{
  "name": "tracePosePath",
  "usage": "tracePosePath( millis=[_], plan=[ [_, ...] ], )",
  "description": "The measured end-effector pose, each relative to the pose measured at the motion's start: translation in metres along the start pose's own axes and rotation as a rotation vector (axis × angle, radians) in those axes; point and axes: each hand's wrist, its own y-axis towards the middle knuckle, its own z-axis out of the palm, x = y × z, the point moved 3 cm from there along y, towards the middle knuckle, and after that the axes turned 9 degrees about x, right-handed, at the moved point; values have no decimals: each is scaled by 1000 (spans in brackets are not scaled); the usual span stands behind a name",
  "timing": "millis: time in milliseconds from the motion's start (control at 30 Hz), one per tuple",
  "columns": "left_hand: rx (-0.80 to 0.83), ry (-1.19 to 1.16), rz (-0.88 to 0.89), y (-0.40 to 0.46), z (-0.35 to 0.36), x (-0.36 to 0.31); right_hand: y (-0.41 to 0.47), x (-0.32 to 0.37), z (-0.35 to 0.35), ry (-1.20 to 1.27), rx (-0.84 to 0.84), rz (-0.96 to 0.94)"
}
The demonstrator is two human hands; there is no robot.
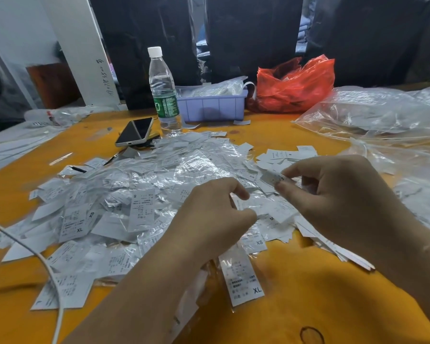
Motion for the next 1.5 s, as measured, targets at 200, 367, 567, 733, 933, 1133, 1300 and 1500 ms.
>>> tracePosePath(
  millis=[200,367,567,733,933,1133,1300,1500],
  plan=[
    [114,-441,120,-3,1,-20,-3,14,7,81,71,-188],
    [90,-538,60,-1,2,-13,-4,16,11,92,116,-203],
    [-7,-658,36,2,-3,-6,1,4,13,732,306,105],
    [-73,-594,103,-1,-6,-8,7,-5,14,1007,254,285],
    [-77,-510,138,-4,-5,-11,7,-1,12,1116,218,304],
    [-87,-393,204,-8,-9,-17,5,3,18,1140,313,316],
    [38,-393,263,-8,-10,-22,4,7,21,1200,381,343],
    [53,-330,246,-9,-12,-20,2,6,24,1301,406,399]
  ],
)
